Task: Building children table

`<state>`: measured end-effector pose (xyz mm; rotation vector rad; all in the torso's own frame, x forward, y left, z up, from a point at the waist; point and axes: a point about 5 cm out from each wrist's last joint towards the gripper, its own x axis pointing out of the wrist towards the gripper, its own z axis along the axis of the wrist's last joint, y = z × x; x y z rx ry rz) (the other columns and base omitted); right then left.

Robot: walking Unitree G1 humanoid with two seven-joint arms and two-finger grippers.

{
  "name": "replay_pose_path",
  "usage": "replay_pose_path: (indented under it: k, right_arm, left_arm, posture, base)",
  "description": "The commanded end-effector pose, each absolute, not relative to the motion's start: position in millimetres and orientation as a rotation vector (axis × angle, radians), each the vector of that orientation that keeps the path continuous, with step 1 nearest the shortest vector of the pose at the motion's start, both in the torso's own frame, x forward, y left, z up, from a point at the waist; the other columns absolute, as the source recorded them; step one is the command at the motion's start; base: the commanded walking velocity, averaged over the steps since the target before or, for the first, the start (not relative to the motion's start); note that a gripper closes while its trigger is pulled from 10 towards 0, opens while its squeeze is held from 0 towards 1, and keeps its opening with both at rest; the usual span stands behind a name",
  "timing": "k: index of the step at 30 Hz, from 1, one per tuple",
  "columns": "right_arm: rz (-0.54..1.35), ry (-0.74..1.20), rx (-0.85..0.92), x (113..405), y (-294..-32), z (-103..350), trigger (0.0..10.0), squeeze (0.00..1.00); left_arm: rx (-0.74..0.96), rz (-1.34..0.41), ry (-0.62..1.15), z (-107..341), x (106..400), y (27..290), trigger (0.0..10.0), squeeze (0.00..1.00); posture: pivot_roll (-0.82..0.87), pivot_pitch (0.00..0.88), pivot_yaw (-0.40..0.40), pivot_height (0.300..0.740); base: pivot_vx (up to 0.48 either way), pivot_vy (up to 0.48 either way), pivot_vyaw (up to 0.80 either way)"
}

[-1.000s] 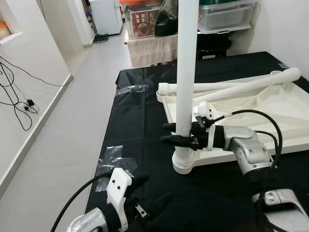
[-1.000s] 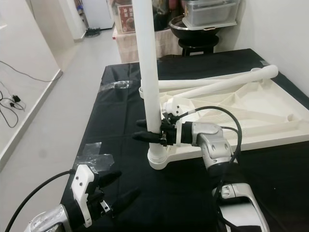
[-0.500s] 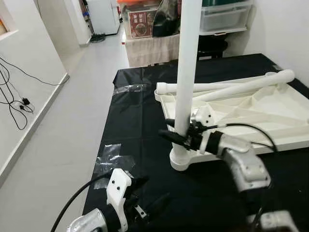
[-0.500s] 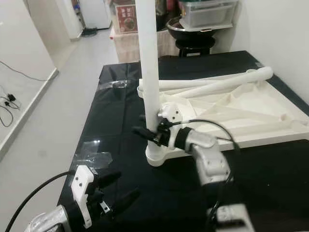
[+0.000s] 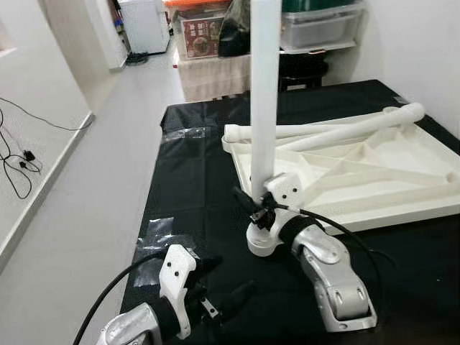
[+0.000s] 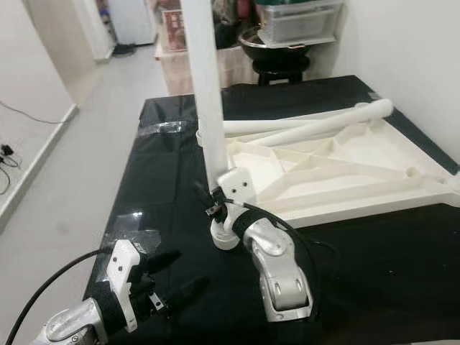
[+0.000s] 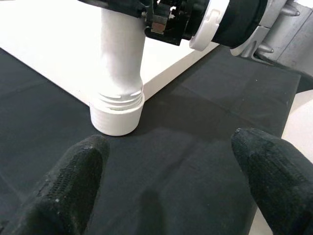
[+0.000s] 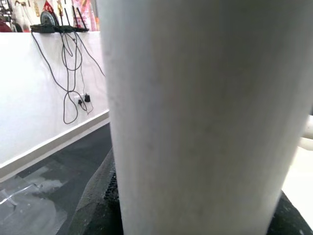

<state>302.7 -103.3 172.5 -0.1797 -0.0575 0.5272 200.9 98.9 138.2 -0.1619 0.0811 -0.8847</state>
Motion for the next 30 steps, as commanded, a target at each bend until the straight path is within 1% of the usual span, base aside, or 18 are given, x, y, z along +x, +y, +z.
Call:
replay_pose_path:
  k: [1, 3, 4, 7, 8, 9, 10, 11, 13, 14, 15, 16, 18, 20, 21, 23, 24, 30]
  right_arm:
    - [0.53, 0.095, -0.145, 302, -111, 144, 10.0, 1.0]
    - [0.711, 0.048, -0.097, 300, -102, 160, 10.0, 1.0]
    - [0.799, 0.023, -0.08, 301, -102, 168, 10.0, 1.0]
    - [0.933, -0.015, -0.106, 308, -111, 181, 10.0, 1.0]
    - [0.933, -0.015, -0.106, 308, -111, 181, 10.0, 1.0]
    - [1.007, -0.016, -0.102, 311, -115, 184, 10.0, 0.19]
    - [1.077, -0.014, -0.098, 313, -118, 187, 10.0, 0.0]
    - [1.077, -0.014, -0.098, 313, -118, 187, 10.0, 0.0]
    - [1.209, 0.003, -0.101, 318, -123, 190, 10.0, 0.0]
    - [1.209, 0.003, -0.101, 318, -123, 190, 10.0, 0.0]
    - [1.267, 0.022, -0.116, 322, -125, 192, 10.0, 0.0]
    - [1.267, 0.022, -0.116, 322, -125, 192, 10.0, 0.0]
    - [1.324, 0.043, -0.133, 331, -128, 197, 10.0, 0.0]
    - [1.324, 0.043, -0.133, 331, -128, 197, 10.0, 0.0]
    - [1.305, 0.036, -0.131, 340, -129, 202, 10.0, 0.0]
    - [1.305, 0.036, -0.131, 340, -129, 202, 10.0, 0.0]
    - [1.309, 0.039, -0.127, 347, -130, 206, 0.0, 0.0]
    - [1.351, 0.052, -0.111, 352, -132, 210, 0.0, 0.0]
  left_arm:
    - [-0.158, -0.854, 0.099, 136, 201, 105, 10.0, 0.0]
    - [-0.158, -0.854, 0.096, 137, 201, 105, 10.0, 0.0]
    - [-0.157, -0.855, 0.096, 137, 201, 105, 10.0, 0.0]
    - [-0.158, -0.858, 0.094, 138, 201, 104, 10.0, 0.0]
    - [-0.158, -0.858, 0.094, 138, 201, 104, 10.0, 0.0]
    - [-0.159, -0.858, 0.094, 138, 201, 103, 10.0, 0.0]
    - [-0.16, -0.858, 0.093, 138, 201, 102, 10.0, 0.0]
    - [-0.16, -0.858, 0.093, 138, 201, 102, 10.0, 0.0]
    - [-0.16, -0.856, 0.091, 138, 200, 101, 10.0, 0.0]
    - [-0.16, -0.856, 0.091, 138, 200, 101, 10.0, 0.0]
    - [-0.16, -0.854, 0.09, 138, 200, 100, 10.0, 0.0]
    - [-0.16, -0.854, 0.09, 138, 200, 100, 10.0, 0.0]
    - [-0.161, -0.852, 0.09, 137, 200, 99, 10.0, 0.0]
    - [-0.161, -0.852, 0.09, 137, 200, 99, 10.0, 0.0]
    - [-0.162, -0.852, 0.09, 137, 199, 98, 10.0, 0.0]
    - [-0.162, -0.852, 0.09, 137, 199, 98, 10.0, 0.0]
    - [-0.164, -0.85, 0.089, 137, 198, 97, 10.0, 0.0]
    - [-0.169, -0.846, 0.089, 138, 196, 95, 10.0, 0.0]
  posture:
    - [0.02, 0.125, 0.09, 0.74]
    - [0.02, 0.125, 0.092, 0.74]
    - [0.02, 0.125, 0.097, 0.74]
    - [0.03, 0.129, 0.094, 0.74]
    - [0.03, 0.129, 0.094, 0.74]
    - [0.03, 0.129, 0.09, 0.74]
    - [0.03, 0.128, 0.09, 0.74]
    - [0.03, 0.128, 0.09, 0.74]
    - [0.05, 0.127, 0.086, 0.74]
    - [0.05, 0.127, 0.086, 0.74]
    - [0.06, 0.127, 0.085, 0.74]
    - [0.06, 0.127, 0.085, 0.74]
    - [0.07, 0.129, 0.081, 0.74]
    - [0.07, 0.129, 0.081, 0.74]
    - [0.08, 0.132, 0.076, 0.74]
    - [0.08, 0.132, 0.076, 0.74]
    - [0.09, 0.136, 0.068, 0.74]
    - [0.09, 0.142, 0.066, 0.74]
  base:
    - [0.0, 0.0, 0.0]
    - [0.0, 0.0, 0.0]
    - [0.0, 0.0, 0.0]
    - [0.0, 0.0, 0.0]
    - [0.0, 0.0, 0.0]
    - [0.0, 0.0, 0.0]
    - [0.0, 0.0, 0.0]
    - [0.0, 0.0, 0.0]
    - [0.0, 0.0, 0.0]
    - [0.0, 0.0, 0.0]
    - [0.0, 0.0, 0.0]
    - [0.0, 0.0, 0.0]
    - [0.0, 0.0, 0.0]
    - [0.0, 0.0, 0.0]
    - [0.0, 0.0, 0.0]
    - [0.0, 0.0, 0.0]
    - [0.0, 0.0, 0.0]
    - [0.0, 0.0, 0.0]
